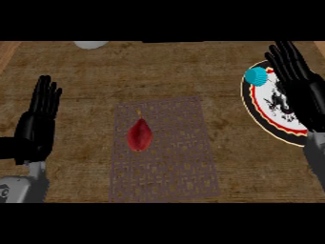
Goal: Pick the cupcake from the placemat and place it in the plate
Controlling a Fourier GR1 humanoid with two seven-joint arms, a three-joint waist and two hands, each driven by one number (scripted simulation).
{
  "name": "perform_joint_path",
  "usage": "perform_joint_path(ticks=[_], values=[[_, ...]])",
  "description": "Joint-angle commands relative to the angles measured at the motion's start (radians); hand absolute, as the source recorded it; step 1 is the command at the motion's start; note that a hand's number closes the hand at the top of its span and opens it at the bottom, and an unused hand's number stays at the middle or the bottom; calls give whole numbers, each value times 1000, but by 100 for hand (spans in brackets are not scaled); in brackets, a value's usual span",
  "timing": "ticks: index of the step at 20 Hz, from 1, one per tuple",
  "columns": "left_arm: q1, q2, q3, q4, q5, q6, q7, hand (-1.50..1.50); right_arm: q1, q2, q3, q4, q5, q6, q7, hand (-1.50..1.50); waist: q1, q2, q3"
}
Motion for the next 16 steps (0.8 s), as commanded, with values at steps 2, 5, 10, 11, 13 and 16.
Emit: perform_joint_path(ticks=[2,5,10,11,13,16], values=[[-48,31,-62,-35,-41,-56,-10,0,44,222,57,101,-293,195,-7,-150,68,46,-13],[-80,53,-86,-55,-54,-96,-29,0,63,360,120,121,-445,283,34,-150,136,105,31],[-119,101,-168,-74,-89,-194,-26,0,47,379,123,219,-645,545,60,-150,127,98,1],[-125,101,-184,-71,-99,-198,-17,0,30,351,95,243,-680,592,68,-150,114,96,-3],[-124,114,-194,-74,-106,-214,-10,0,16,276,39,315,-721,681,74,-150,107,87,-10],[-137,126,-205,-74,-107,-237,-3,0,-18,225,16,418,-807,794,125,-150,122,88,-13]])
